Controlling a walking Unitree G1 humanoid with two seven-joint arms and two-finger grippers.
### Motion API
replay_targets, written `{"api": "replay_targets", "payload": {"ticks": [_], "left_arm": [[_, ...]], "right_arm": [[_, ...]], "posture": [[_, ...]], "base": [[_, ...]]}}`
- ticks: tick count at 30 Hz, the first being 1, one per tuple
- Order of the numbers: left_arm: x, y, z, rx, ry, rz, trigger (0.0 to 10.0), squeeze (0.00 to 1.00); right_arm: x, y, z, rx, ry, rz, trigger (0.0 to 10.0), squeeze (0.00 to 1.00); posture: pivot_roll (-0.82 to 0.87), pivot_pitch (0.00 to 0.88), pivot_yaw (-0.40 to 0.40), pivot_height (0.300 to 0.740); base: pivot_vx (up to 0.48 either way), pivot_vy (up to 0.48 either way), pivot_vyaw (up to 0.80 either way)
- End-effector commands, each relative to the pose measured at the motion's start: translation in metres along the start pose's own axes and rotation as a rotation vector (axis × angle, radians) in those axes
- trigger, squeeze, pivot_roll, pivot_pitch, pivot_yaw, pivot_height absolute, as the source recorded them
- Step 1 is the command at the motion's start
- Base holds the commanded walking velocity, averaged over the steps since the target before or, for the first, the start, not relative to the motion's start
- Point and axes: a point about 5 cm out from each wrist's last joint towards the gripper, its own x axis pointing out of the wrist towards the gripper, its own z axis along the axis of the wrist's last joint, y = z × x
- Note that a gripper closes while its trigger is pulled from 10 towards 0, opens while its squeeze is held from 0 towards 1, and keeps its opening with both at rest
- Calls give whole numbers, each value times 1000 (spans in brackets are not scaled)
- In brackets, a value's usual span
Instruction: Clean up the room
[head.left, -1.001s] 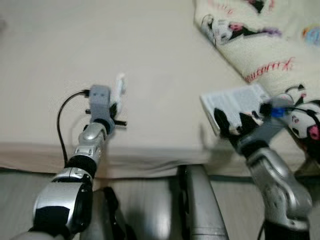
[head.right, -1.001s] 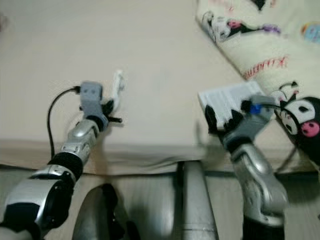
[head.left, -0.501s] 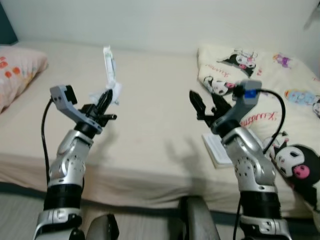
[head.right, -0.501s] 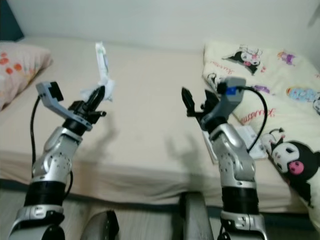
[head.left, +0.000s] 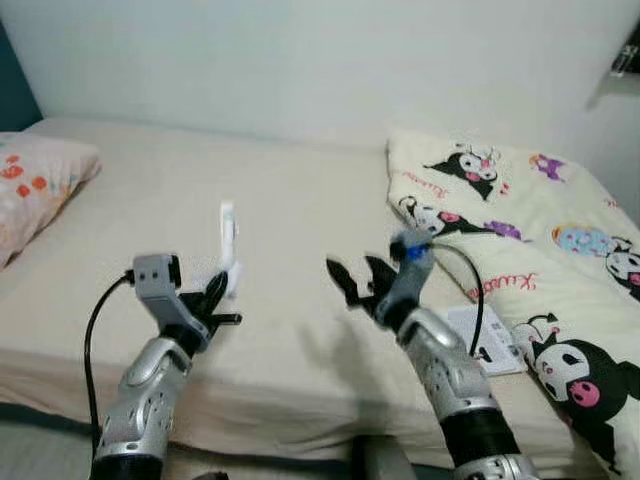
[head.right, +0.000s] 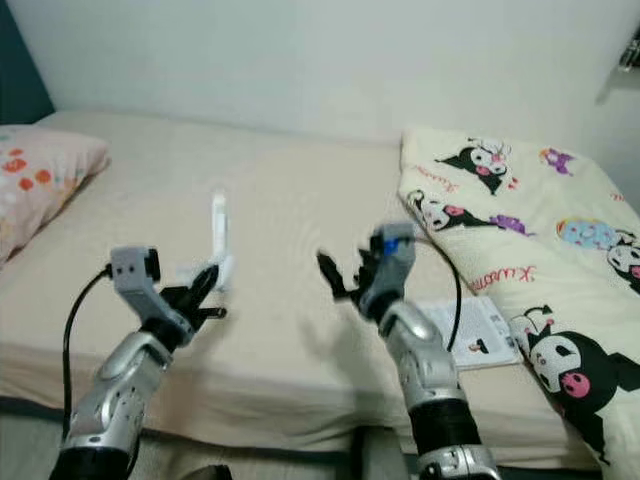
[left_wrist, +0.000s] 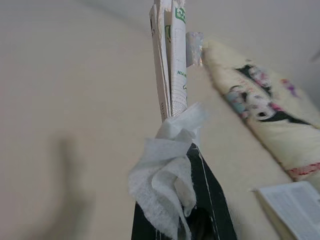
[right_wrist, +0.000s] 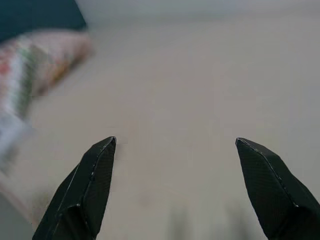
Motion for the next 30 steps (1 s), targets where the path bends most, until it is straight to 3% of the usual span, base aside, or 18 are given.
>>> {"api": "replay_targets", "payload": {"ticks": [1, 3, 6, 7, 8, 10, 11, 16, 21, 22, 23, 25, 27, 29, 30], "left_arm": [[-10, 11, -12, -5, 39, 53, 10000, 0], [-21, 25, -25, 7, 87, 119, 10000, 0], [-24, 30, -30, 17, 107, 144, 10000, 0], [-39, 48, -56, 48, 211, 232, 10000, 0], [-39, 48, -56, 48, 211, 232, 10000, 0], [-54, 61, -80, 56, 312, 302, 10000, 0], [-54, 61, -80, 56, 312, 302, 10000, 0], [-94, 82, -123, 60, 550, 465, 10000, 0], [-107, 83, -134, 48, 618, 482, 10000, 0], [-118, 83, -143, 42, 665, 493, 10000, 0], [-118, 83, -143, 42, 665, 493, 10000, 0], [-140, 83, -157, 30, 742, 519, 10000, 0], [-140, 83, -157, 30, 742, 519, 10000, 0], [-165, 82, -172, 49, 861, 548, 10000, 0], [-165, 82, -172, 49, 861, 548, 10000, 0]], "right_arm": [[-12, -14, -17, -23, 52, -42, 10000, 0], [-27, -28, -39, -43, 129, -88, 10000, 0], [-32, -33, -47, -49, 160, -106, 10000, 0], [-55, -48, -84, -32, 293, -195, 10000, 0], [-55, -48, -84, -32, 293, -195, 10000, 0], [-79, -57, -113, 0, 408, -272, 10000, 0], [-79, -57, -113, 0, 408, -272, 10000, 0], [-121, -59, -156, 28, 604, -343, 10000, 0], [-130, -57, -165, 32, 646, -349, 10000, 0], [-137, -57, -170, 38, 674, -359, 10000, 0], [-137, -57, -170, 38, 674, -359, 10000, 0], [-151, -58, -180, 49, 731, -393, 10000, 0], [-151, -58, -180, 49, 731, -393, 10000, 0], [-165, -60, -189, 74, 787, -451, 10000, 0], [-165, -60, -189, 74, 787, -451, 10000, 0]], "posture": [[-5, 0, -40, 634], [-8, 0, -39, 644], [-9, 0, -40, 649], [-20, 0, -41, 659], [-20, 0, -41, 659], [-20, 0, -46, 669], [-20, 0, -46, 669], [-32, 0, -58, 694], [-35, 0, -57, 704], [-33, 0, -61, 709], [-33, 0, -61, 709], [-27, 0, -63, 719], [-27, 0, -63, 719], [-26, 0, -63, 734], [-26, 0, -63, 734]], "base": [[0, 0, 0], [0, 0, 0], [0, 0, 0], [0, 0, 0], [0, 0, 0], [0, 0, 0], [0, 0, 0], [-64, 0, 0], [-383, 0, 0], [-480, 0, 0], [-480, 0, 0], [0, 0, 0], [0, 0, 0], [0, 0, 0], [0, 0, 0]]}}
